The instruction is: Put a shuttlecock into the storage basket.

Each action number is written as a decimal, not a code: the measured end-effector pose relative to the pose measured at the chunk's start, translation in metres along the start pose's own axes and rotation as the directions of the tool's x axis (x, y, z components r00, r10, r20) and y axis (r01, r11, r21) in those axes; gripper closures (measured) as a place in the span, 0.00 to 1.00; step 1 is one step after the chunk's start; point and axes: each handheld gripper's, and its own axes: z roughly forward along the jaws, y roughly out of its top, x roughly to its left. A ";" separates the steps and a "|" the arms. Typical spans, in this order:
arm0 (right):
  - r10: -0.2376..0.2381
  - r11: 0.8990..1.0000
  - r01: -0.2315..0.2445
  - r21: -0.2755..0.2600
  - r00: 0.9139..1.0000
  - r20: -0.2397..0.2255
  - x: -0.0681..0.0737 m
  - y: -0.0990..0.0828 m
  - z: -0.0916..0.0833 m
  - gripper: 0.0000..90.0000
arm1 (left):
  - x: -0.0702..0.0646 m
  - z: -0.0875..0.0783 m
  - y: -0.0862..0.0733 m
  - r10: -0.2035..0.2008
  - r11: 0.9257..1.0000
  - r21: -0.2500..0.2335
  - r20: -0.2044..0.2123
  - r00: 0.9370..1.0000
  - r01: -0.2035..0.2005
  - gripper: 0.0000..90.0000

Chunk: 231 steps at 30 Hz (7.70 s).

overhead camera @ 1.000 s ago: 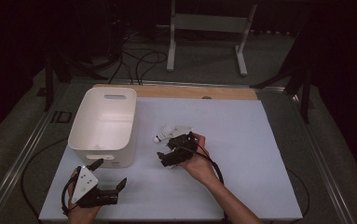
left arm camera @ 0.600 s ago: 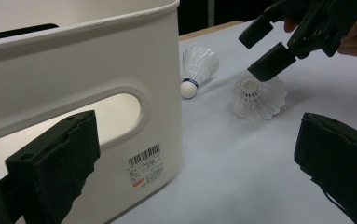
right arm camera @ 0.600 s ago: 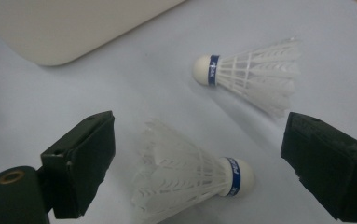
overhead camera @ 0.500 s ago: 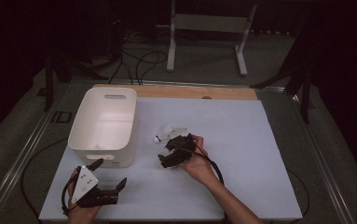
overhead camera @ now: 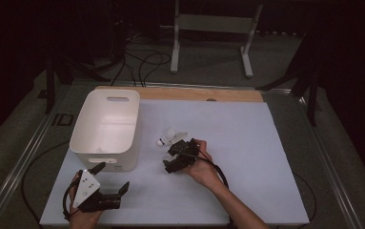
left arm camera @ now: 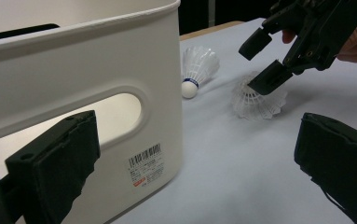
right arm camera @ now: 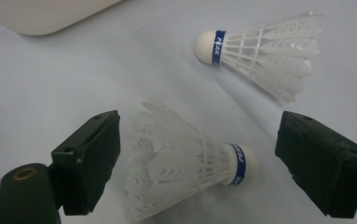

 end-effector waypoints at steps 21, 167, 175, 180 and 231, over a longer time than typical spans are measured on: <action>0.079 0.997 -0.076 -0.031 0.993 0.093 -0.019 -0.001 -0.010 0.60 | 0.000 0.000 0.000 0.000 1.000 0.003 0.001 1.000 0.000 0.01; 0.169 0.968 -0.150 -0.201 0.982 0.081 -0.048 0.045 -0.080 0.99 | 0.000 0.000 0.000 -0.002 1.000 0.001 0.000 1.000 0.002 0.01; 0.168 0.967 -0.149 -0.205 0.983 0.080 -0.050 0.048 -0.082 0.99 | 0.000 0.000 0.000 -0.001 1.000 0.004 0.003 1.000 0.001 0.01; 0.175 0.965 -0.156 -0.209 0.981 0.079 -0.052 0.050 -0.082 0.99 | 0.000 0.001 0.000 -0.002 1.000 0.004 0.004 1.000 0.002 0.01; 0.174 0.953 -0.152 -0.263 0.983 0.061 -0.053 0.077 -0.095 0.99 | 0.000 0.000 0.000 -0.002 1.000 -0.001 0.000 1.000 0.002 0.01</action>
